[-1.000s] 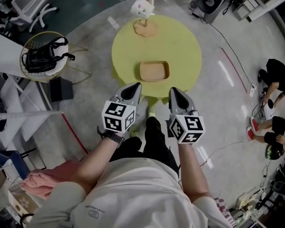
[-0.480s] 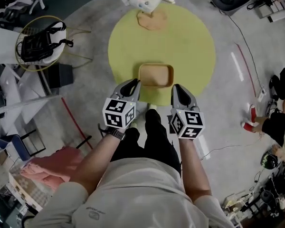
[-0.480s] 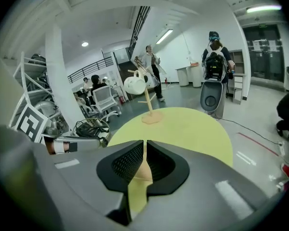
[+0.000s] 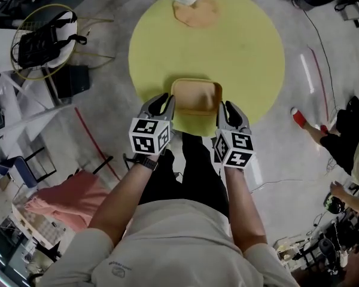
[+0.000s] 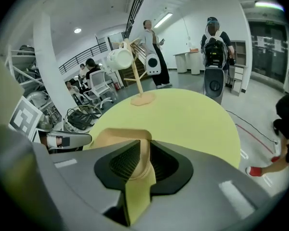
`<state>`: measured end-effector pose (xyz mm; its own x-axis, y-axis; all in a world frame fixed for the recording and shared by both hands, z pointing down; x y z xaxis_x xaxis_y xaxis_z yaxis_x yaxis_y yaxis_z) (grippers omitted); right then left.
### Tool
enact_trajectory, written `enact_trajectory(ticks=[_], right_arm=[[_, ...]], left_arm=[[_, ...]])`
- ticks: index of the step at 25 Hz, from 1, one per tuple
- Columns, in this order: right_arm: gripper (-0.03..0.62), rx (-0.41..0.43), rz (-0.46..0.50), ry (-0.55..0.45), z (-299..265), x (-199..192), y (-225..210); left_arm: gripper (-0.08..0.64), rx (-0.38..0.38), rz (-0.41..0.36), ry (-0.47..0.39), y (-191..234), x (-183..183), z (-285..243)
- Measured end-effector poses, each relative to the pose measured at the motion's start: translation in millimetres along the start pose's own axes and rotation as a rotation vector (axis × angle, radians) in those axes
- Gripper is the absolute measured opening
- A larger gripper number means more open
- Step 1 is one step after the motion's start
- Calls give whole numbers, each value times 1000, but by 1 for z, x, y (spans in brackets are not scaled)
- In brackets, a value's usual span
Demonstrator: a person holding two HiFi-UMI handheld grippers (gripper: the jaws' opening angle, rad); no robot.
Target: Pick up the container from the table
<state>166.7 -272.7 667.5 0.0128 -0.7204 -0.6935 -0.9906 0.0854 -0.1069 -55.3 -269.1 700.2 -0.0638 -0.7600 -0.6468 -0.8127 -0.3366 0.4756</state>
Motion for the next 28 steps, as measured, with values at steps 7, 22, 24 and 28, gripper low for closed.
enact_trajectory(ticks=[7, 22, 24, 28], right_arm=[[61, -15, 17, 73, -25, -16, -1], [50, -43, -26, 138, -47, -35, 7], [44, -44, -36, 138, -43, -35, 8], [41, -48, -42, 118, -35, -24, 4]], left_arm=[[46, 12, 24, 38, 9, -12, -18], [41, 31, 61, 60, 24, -22, -29], [40, 31, 58, 68, 22, -22, -26], [40, 26, 40, 62, 13, -12, -23]])
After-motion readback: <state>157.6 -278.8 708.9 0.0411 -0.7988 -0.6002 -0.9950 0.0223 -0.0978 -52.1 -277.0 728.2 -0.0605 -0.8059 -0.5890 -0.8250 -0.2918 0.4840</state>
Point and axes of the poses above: the fingertips, and each gripper's own axes: z backward along the fingers, y to its left, x out of its top, the point moved 7 cm from there along z, backward along the fingers, and after that the axes turned 11 degrees about -x, right-handed, at the moved point
